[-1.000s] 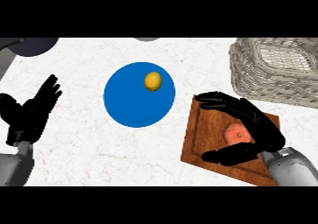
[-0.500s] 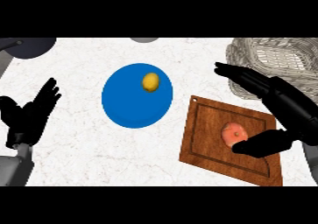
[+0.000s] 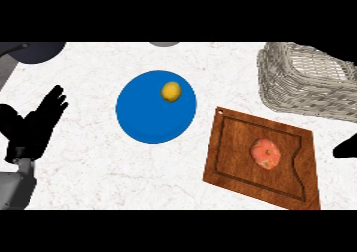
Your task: Pick the squash from the cutting board and place it in the basket
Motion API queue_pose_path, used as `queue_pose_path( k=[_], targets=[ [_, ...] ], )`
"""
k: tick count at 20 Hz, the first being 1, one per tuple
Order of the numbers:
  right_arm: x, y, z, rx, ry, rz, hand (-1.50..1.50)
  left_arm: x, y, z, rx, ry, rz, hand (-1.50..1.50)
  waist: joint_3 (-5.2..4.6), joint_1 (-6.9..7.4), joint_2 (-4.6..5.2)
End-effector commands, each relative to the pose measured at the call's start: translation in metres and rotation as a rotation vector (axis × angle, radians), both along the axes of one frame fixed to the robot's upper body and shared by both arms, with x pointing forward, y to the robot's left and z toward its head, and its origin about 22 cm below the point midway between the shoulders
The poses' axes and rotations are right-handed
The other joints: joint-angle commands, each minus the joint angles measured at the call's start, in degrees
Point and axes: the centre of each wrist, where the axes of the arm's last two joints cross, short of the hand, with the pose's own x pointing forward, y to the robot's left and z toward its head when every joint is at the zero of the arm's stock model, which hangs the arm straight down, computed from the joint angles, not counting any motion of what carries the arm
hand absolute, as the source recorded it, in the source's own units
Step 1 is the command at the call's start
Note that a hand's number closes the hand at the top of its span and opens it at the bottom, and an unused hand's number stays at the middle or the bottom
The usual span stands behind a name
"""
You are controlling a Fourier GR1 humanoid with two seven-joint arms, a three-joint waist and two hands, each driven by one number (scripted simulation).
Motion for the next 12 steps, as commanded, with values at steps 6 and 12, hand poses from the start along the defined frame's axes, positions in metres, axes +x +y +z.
queue_pose_path(
  k=[6,12],
  targets=[
    [-0.002,-0.050,0.026,0.016,0.212,0.069,-1.50,-0.001,-0.006,-0.019,-0.011,-0.010,0.003,0.00,0.15,-0.11,0.18],
    [-0.017,-0.100,-0.006,0.180,0.160,0.060,-1.50,0.006,0.004,0.001,0.000,0.002,-0.005,0.00,0.28,-0.40,0.29]
  ],
)
